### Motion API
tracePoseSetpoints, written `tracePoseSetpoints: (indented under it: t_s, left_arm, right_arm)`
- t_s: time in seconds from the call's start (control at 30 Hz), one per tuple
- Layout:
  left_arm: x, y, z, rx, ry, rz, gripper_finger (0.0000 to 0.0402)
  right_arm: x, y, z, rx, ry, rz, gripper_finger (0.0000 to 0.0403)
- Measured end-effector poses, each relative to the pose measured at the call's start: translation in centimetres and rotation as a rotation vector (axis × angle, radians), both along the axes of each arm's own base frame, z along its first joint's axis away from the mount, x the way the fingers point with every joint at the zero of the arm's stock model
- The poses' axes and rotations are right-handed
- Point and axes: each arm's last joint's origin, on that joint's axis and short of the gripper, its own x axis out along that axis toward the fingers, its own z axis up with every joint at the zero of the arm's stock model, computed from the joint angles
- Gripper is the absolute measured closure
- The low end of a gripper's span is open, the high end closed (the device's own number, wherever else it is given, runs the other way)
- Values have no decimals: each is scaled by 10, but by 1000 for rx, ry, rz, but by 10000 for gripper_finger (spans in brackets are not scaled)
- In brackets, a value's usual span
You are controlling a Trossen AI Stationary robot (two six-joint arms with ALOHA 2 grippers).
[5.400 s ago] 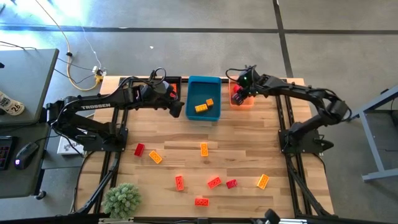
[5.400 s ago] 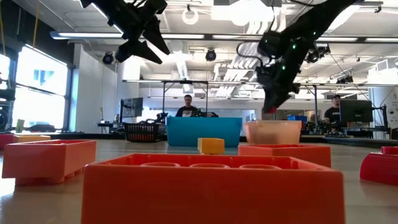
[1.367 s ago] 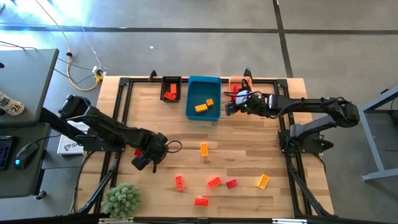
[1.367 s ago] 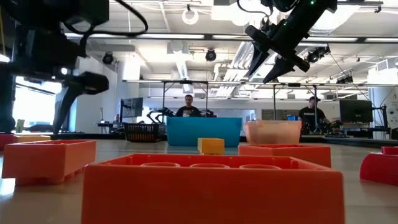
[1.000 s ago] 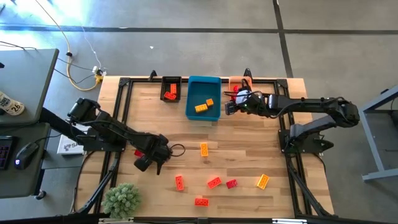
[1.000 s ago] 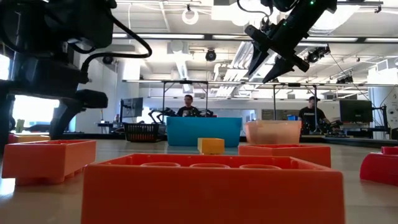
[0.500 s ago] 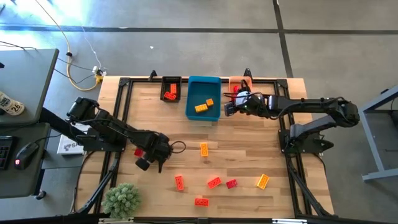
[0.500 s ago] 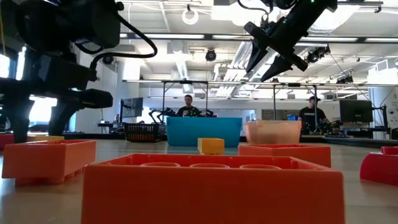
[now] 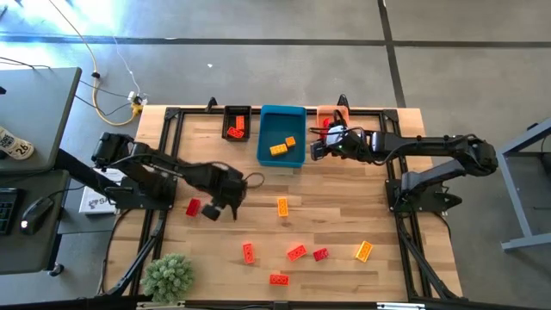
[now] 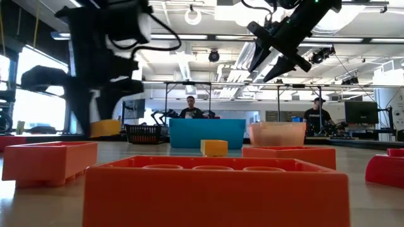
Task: Sort & place blocks by color
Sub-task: Put the yellow game piece into the blue bin
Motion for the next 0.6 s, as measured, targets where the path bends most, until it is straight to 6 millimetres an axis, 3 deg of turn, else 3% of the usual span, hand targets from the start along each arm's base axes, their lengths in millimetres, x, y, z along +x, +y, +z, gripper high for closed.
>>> tracePoseSetpoints:
  t_s: [0.37,0.6]
  left_arm:
    - [37,76,52,55,-361,209,296]
    - [44,127,76,-5,-698,496,296]
  right_arm:
    - [1,1,0,-12,33,86,171]
    - [0,1,-1,-31,51,110,171]
